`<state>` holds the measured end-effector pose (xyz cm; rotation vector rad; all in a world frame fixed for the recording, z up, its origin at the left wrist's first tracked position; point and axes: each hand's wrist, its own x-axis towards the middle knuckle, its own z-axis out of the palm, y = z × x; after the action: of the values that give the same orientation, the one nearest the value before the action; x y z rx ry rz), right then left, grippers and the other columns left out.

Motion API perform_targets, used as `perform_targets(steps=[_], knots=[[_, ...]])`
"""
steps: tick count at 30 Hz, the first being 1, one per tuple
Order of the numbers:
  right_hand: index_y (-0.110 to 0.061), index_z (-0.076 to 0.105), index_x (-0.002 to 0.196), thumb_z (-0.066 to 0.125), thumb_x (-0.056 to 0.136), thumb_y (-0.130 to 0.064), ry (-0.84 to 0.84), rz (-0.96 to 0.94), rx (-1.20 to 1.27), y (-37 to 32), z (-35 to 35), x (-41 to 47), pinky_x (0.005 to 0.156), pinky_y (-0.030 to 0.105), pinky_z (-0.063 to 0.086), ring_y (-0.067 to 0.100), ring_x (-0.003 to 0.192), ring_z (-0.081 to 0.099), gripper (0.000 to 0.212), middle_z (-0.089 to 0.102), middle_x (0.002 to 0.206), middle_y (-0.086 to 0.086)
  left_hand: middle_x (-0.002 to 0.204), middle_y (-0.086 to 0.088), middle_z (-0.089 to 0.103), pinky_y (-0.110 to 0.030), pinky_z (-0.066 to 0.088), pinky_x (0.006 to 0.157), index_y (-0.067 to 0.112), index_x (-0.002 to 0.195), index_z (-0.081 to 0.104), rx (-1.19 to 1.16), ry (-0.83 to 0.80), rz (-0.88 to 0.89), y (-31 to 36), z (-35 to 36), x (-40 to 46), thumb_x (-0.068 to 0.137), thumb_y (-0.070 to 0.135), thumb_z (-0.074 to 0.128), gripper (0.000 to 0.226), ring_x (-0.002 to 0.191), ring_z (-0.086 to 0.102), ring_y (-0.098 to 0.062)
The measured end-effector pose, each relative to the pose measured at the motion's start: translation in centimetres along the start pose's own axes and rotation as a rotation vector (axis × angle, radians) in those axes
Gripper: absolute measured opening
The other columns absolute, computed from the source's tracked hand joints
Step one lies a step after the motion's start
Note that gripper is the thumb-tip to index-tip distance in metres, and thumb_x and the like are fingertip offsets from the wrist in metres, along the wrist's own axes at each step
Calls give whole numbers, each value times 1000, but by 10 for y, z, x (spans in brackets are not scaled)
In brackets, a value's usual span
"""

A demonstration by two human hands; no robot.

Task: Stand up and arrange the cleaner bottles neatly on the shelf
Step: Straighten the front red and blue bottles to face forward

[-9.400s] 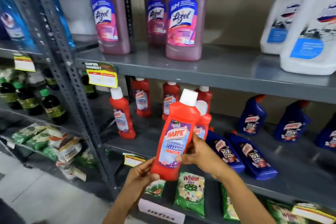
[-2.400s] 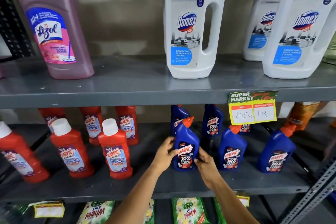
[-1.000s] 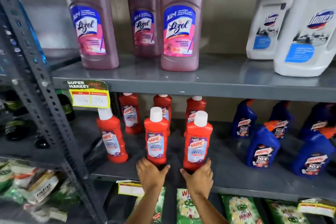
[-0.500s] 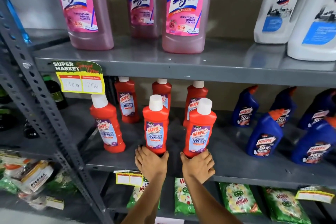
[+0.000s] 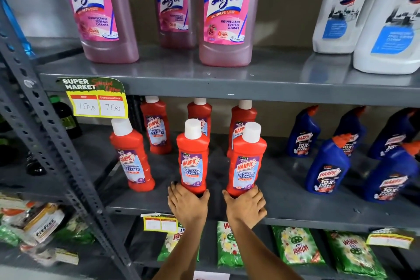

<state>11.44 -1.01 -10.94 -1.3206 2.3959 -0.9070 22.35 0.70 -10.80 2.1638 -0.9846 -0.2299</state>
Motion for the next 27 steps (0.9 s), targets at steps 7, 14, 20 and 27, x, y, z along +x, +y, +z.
perform_targets(steps=[7,14,20,27], knots=[[-8,28,138,80,56,-59,-64,-4,52,0,-9,-2,103,48,37,32,129,41,109,46,138,13,149,-27,29,-47,16,118,-7,139,25,16,-8,15,0,-3,-16,68,46,75,102,143,21,-38],[1,29,141,78,69,-12,-68,-74,310,24,-47,12,107,47,32,38,128,39,88,43,139,21,118,-31,54,-52,42,98,-9,119,46,-112,36,90,25,14,-94,80,36,49,60,114,48,-46],[6,44,127,77,70,-3,113,-60,449,59,-102,53,97,46,37,40,111,50,66,54,120,23,107,-26,58,-48,44,88,-6,112,53,-149,-56,193,87,39,-143,80,19,53,41,97,54,-44],[6,43,127,79,69,-6,149,41,431,124,-157,125,97,52,38,45,114,47,70,52,120,27,114,-20,54,-46,43,91,-2,118,48,-225,-141,305,156,73,-183,71,18,74,58,103,50,-38]])
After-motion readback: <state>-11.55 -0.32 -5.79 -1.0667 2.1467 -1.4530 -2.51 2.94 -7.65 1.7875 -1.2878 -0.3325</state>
